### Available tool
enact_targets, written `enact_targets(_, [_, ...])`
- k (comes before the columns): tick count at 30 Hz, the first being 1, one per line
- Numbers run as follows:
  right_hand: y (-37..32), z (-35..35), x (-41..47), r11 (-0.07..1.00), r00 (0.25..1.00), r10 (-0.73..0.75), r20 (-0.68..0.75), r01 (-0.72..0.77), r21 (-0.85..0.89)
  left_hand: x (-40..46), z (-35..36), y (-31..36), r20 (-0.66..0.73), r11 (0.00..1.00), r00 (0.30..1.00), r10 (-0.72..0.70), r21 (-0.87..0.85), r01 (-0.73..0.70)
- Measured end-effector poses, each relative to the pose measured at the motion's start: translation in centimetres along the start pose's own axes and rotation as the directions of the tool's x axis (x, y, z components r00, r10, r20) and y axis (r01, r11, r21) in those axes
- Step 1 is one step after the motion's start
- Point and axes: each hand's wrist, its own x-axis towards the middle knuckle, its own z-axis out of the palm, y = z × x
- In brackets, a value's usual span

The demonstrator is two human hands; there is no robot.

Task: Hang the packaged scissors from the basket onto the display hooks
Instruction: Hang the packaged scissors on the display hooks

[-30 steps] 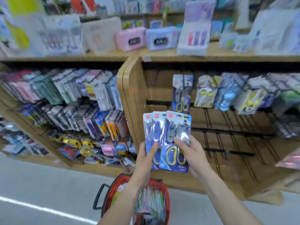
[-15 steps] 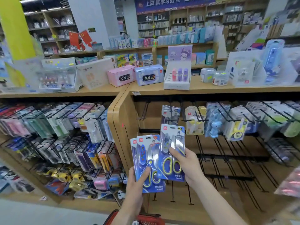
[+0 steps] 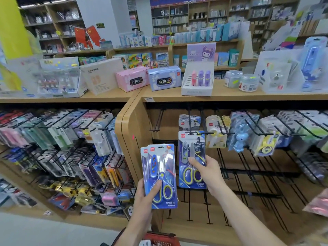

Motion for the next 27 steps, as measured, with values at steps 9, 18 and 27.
enact_targets(9, [-1.5,0.3,7.7,0.979,0.976,0.202,-0.079,-0.202,0.008,0.6,1.0,1.0,0.038,0.999,0.999,0.016,0.032,-0.017])
enact_targets(18, [-1.8,0.0,5.2,0.976,0.920,0.104,-0.377,-0.167,-0.138,0.8,1.4,1.1,0.053,0.998,0.998,0.018,0.052,-0.020])
enact_targets(27, [-0.9,3.6,-4.2,0.998,0.995,0.055,-0.086,-0.056,-0.018,0.7,3.1,0.3,0.111,0.996,0.993,0.033,0.077,-0.042])
